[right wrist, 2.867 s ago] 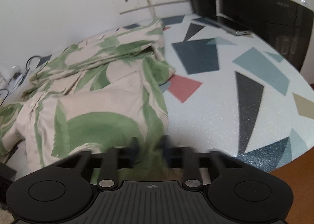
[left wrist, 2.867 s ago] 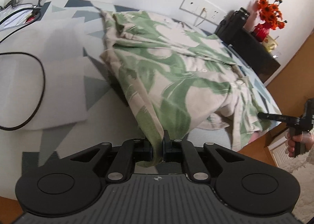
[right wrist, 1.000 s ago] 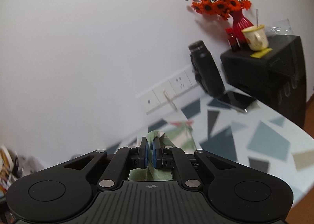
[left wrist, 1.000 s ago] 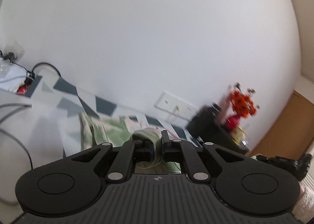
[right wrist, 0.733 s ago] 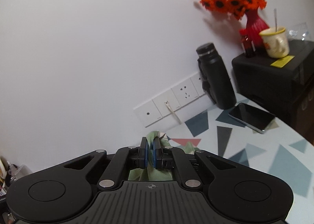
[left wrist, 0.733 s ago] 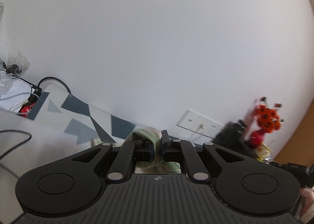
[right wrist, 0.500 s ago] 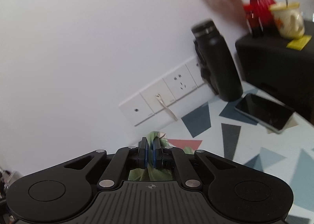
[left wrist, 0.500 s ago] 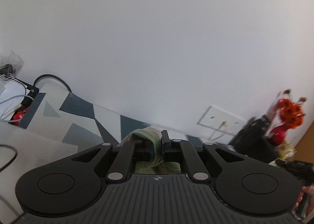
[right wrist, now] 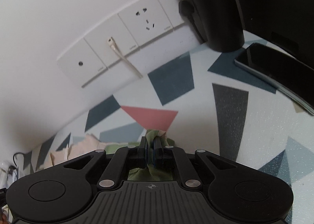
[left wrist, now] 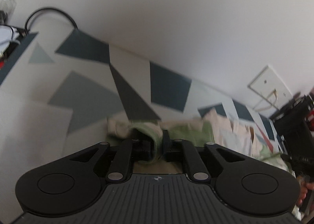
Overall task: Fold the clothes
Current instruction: 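Open both grippers and release the shirt onto the table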
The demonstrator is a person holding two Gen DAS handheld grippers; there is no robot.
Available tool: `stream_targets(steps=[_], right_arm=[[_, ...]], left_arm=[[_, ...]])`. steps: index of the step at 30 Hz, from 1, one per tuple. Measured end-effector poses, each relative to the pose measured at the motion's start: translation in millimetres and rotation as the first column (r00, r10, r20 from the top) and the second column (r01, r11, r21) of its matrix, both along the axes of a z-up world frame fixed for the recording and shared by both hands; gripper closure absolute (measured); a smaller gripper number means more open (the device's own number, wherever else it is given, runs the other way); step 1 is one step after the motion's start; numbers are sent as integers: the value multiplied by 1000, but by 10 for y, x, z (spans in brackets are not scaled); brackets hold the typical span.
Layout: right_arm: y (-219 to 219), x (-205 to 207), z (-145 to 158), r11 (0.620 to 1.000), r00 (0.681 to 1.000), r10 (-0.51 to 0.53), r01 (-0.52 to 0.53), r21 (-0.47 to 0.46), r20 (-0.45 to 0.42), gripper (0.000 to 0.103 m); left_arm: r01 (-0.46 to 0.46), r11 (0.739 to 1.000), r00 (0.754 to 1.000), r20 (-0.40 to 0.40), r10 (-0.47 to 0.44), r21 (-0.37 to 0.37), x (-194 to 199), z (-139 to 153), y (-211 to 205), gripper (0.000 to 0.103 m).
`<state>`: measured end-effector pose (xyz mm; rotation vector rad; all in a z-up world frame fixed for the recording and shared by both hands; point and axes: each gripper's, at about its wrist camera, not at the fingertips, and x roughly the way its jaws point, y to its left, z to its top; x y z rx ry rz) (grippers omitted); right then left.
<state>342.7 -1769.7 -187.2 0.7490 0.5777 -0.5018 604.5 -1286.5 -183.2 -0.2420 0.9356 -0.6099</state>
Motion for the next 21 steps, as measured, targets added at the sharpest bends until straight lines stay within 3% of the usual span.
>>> stream_targets(steps=[1,3,5,11,16,21], right_arm=[[11,-6,2,1000,1000,8,-8,-2,-6,82],[45,-60,56,1000,1000,21,-21,0,16,51],[112,-180,178,1000,999,7,-6,-14,35,43],[385,-829,430,999,994,-40,38,21,100,43],[767,-1352,458,1000,998,-20,20,5,54,43],[988,-1761,427,996,996,-67,63,70,63,43]], left_arm=[[8,1000,1000,-4,-8,5,-36,14,18,53],[23,1000,1000,1,-23,6,-119,104,84,35],[40,999,999,15,-40,-12,-226,242,191,31],[63,998,996,60,-61,-29,-759,656,585,26],[171,980,978,108,-181,98,-1304,675,724,26],[255,947,953,114,-280,195,-1709,481,762,26]])
